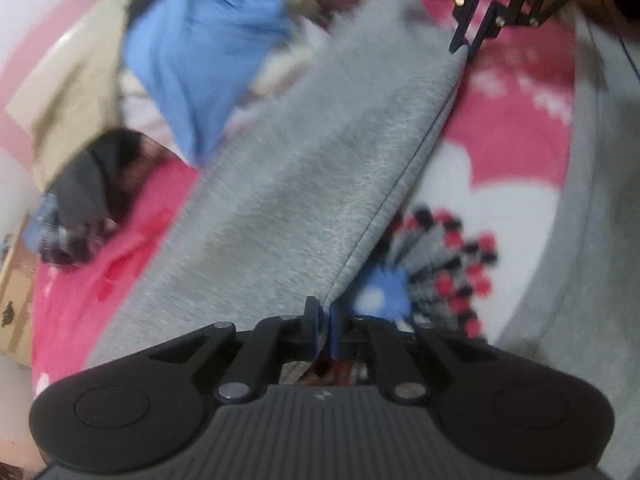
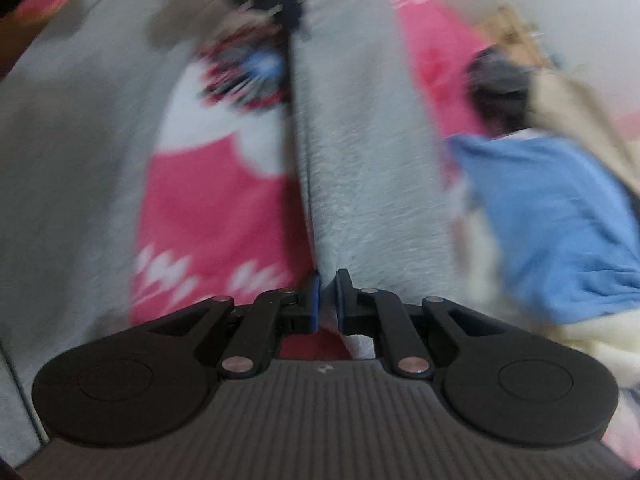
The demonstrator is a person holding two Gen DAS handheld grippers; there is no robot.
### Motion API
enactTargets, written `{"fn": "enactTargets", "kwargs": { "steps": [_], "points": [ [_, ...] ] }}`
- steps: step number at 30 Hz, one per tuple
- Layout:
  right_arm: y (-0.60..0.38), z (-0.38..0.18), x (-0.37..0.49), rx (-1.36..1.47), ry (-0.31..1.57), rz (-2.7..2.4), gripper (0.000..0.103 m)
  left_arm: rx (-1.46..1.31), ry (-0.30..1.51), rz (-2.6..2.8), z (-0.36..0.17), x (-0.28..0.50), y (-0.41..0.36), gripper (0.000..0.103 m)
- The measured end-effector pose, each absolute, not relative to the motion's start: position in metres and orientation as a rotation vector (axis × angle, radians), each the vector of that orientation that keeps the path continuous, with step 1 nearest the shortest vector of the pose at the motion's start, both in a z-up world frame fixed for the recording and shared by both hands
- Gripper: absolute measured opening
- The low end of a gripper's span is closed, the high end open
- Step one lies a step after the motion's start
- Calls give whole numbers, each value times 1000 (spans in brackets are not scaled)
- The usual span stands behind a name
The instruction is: Fold clothes
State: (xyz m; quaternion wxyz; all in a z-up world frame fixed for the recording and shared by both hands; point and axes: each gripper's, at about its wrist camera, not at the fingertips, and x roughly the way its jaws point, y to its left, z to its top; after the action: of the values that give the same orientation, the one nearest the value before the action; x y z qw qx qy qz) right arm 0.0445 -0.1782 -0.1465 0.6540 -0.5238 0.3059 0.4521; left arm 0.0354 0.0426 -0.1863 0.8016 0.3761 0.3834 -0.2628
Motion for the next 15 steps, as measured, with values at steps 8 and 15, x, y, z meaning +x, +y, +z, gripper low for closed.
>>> {"fn": "enactTargets", "kwargs": {
  "steps": [8,15],
  "points": [
    [-206,-111,67,-906,856,1073,33,731,874,-561,-179,40,50,27],
    [-300,-45,142,-244,845,610,80,675,853,-551,-154,34,47,32]
  ]
}}
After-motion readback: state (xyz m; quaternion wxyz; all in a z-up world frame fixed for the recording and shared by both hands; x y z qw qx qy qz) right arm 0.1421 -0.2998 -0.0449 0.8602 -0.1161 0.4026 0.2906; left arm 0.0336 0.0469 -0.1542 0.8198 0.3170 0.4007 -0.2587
